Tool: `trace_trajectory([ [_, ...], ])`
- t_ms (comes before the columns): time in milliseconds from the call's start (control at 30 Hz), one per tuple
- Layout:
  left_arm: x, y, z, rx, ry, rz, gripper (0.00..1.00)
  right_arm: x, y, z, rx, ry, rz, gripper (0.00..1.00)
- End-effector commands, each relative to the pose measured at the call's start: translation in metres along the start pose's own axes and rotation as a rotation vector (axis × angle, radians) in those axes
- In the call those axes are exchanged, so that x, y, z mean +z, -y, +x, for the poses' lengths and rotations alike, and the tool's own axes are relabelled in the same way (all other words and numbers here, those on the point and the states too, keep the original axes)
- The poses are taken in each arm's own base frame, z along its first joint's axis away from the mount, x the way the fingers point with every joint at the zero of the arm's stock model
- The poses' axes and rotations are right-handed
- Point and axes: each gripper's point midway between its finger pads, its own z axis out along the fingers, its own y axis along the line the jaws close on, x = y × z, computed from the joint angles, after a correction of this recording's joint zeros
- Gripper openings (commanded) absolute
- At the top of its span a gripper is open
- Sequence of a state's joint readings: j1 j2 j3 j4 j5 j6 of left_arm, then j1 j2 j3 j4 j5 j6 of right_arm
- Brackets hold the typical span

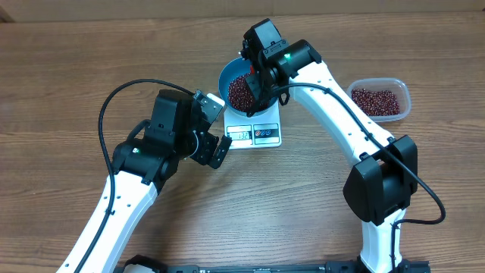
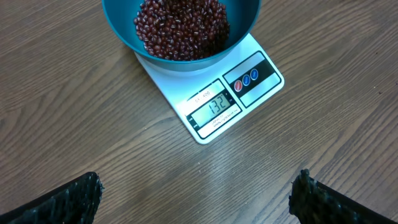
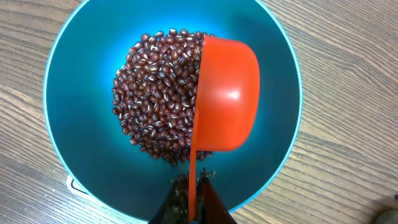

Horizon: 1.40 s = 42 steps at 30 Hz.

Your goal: Scoop item into bowl and weigh 150g on scale

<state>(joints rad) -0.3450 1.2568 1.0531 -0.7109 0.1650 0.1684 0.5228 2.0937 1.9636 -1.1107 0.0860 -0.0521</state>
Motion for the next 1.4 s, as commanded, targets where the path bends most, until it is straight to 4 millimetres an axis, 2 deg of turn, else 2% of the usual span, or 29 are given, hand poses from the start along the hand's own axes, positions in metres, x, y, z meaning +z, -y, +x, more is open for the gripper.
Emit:
trace_trajectory([
  [0, -0.002, 0.001, -0.001, 0.016, 0.008, 0.007, 0.99, -0.028, 0.005, -0.018, 0.004, 0.082, 0.019, 0.04],
  [167, -0.002, 0.001, 0.0, 0.016, 0.008, 0.007, 0.99, -0.034, 0.012, -0.019, -0.013, 0.092, 0.111, 0.04],
  [467, -0.002, 0.001, -0.001, 0.016, 0.008, 0.007, 1.0, -0.043, 0.012, -0.021, -0.052, 0.109, 0.241, 0.04],
  [800, -0.002, 0.001, -0.001, 0.016, 0.008, 0.007, 1.0, -0.05, 0.014, -0.023, -0.046, 0.128, 0.243, 0.04],
  [933, -0.002, 0.001, -0.001, 0.016, 0.008, 0.007, 1.0, -0.06, 0.011, -0.026, -0.035, 0.152, 0.194, 0.04],
  [1167, -0.002, 0.001, -0.001, 0.016, 0.008, 0.007, 1.0, -0.083, 0.009, -0.03, 0.026, 0.2, -0.046, 0.04],
  [1367, -0.002, 0.001, -0.001, 0.016, 0.008, 0.007, 1.0, -0.107, 0.019, -0.032, 0.079, 0.25, -0.194, 0.04],
])
